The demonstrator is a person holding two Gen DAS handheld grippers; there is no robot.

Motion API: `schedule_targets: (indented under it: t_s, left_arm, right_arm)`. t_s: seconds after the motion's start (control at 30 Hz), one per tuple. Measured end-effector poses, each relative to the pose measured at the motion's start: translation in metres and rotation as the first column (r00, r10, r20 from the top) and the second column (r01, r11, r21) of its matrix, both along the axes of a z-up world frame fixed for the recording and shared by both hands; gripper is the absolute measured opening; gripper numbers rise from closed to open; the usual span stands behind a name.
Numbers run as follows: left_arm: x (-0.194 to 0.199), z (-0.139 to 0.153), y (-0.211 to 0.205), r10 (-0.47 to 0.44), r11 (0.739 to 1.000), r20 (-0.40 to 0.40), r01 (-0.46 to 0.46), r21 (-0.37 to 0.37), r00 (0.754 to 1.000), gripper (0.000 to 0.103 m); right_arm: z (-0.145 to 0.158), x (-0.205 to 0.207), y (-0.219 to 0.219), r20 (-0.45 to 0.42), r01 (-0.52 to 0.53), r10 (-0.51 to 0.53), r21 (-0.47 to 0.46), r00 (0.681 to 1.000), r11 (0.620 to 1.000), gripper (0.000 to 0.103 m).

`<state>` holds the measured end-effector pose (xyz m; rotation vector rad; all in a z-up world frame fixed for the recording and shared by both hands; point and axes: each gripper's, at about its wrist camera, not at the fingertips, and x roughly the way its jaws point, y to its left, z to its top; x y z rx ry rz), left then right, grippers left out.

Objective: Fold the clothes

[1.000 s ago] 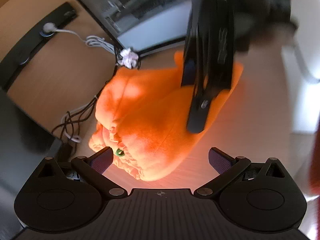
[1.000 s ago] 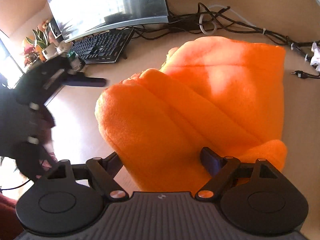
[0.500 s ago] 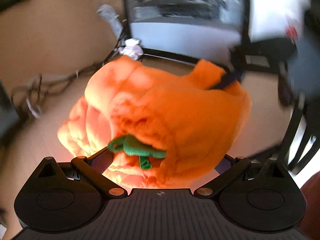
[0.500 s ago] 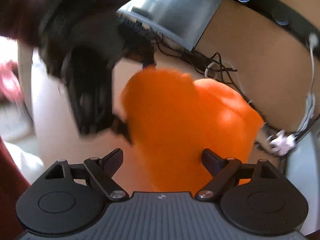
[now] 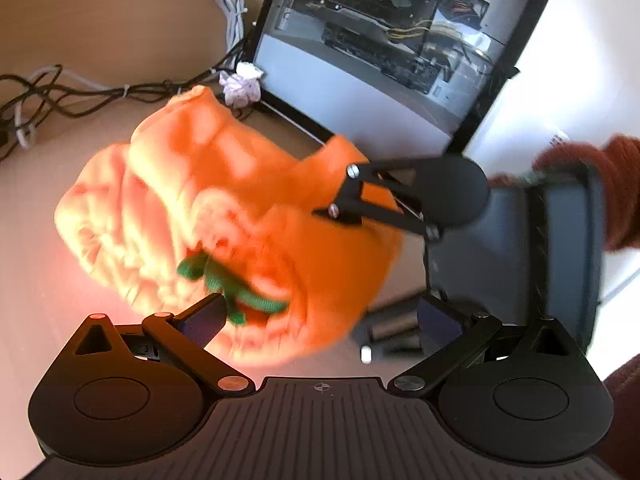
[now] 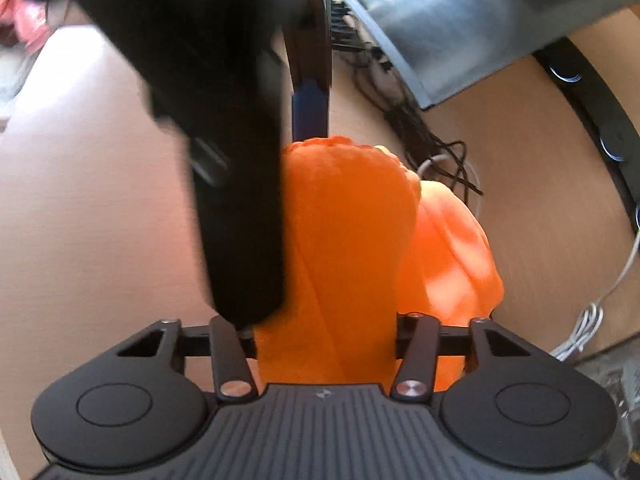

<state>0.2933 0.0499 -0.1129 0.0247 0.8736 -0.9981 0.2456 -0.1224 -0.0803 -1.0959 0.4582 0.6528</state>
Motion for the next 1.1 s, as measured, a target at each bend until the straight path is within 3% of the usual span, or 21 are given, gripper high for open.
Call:
schedule_targets:
  t_s: [0.13, 0.33, 0.43, 0.53, 0.57, 0.63, 0.73, 0.77, 0.83, 0.9, 0.97, 1.03, 1.1]
  left_arm:
    - [-0.010, 0.016, 0.037, 0.048, 0.998, -0.019, -0.048, -0.038, 0.999, 0.103]
    - [0.019, 0.031, 0.069, 0.205, 0.977, 0.011, -0.204, -0.062, 0.979, 0.103]
    - [0.030, 0.029, 0.057, 0.208, 0.977, 0.047, -0.205, -0.063, 0.977, 0.103]
    - [0.033, 0.014, 0.036, 0.159, 0.987, 0.057, -0.156, -0.049, 0.986, 0.103]
    - [0.032, 0.008, 0.029, 0.136, 0.990, 0.054, -0.134, -0.045, 0.989, 0.103]
    - [0.030, -0.003, 0.015, 0.091, 0.995, 0.046, -0.090, -0.035, 0.995, 0.103]
    - [0.026, -0.021, -0.006, 0.022, 1.000, 0.038, -0.021, -0.014, 0.999, 0.103]
    - [0.021, -0.028, -0.012, 0.002, 1.000, 0.030, -0.003, 0.007, 1.000, 0.102]
    - [0.011, -0.042, -0.021, -0.027, 0.999, 0.002, 0.027, 0.043, 1.000, 0.098]
    - [0.000, -0.046, -0.020, -0.053, 0.997, 0.034, 0.051, 0.050, 0.998, 0.096]
    - [0.000, -0.046, -0.008, -0.037, 0.998, 0.041, 0.035, 0.052, 0.998, 0.093]
    - [0.009, -0.040, 0.018, 0.051, 0.998, 0.019, -0.052, 0.043, 0.999, 0.094]
    - [0.019, -0.031, 0.058, 0.193, 0.981, -0.024, -0.193, 0.019, 0.981, 0.096]
  right_arm:
    - [0.009, -0.002, -0.005, -0.044, -0.006, 0.004, -0.041, 0.999, 0.999, 0.042]
    - [0.024, -0.030, 0.003, -0.110, -0.010, -0.009, -0.164, 0.994, 0.986, 0.040]
    - [0.031, -0.058, 0.004, -0.142, -0.052, 0.013, -0.277, 0.990, 0.959, 0.039]
    - [0.050, -0.088, 0.006, -0.186, -0.126, 0.054, -0.403, 0.981, 0.907, 0.039]
    - [0.058, -0.098, 0.006, -0.204, -0.169, 0.083, -0.449, 0.975, 0.877, 0.039]
    - [0.072, -0.117, 0.004, -0.242, -0.298, 0.191, -0.561, 0.951, 0.772, 0.039]
    - [0.093, -0.134, 0.000, -0.342, -0.493, 0.360, -0.677, 0.868, 0.546, 0.039]
    - [0.099, -0.133, 0.000, -0.382, -0.540, 0.391, -0.685, 0.838, 0.489, 0.039]
    - [0.108, -0.120, 0.010, -0.449, -0.604, 0.412, -0.666, 0.793, 0.438, 0.040]
    - [0.110, -0.107, 0.021, -0.509, -0.654, 0.412, -0.624, 0.755, 0.428, 0.042]
    - [0.107, -0.089, 0.033, -0.573, -0.687, 0.381, -0.567, 0.726, 0.455, 0.043]
    - [0.100, -0.064, 0.044, -0.635, -0.712, 0.355, -0.485, 0.686, 0.508, 0.044]
    - [0.093, -0.046, 0.049, -0.672, -0.706, 0.339, -0.395, 0.659, 0.588, 0.044]
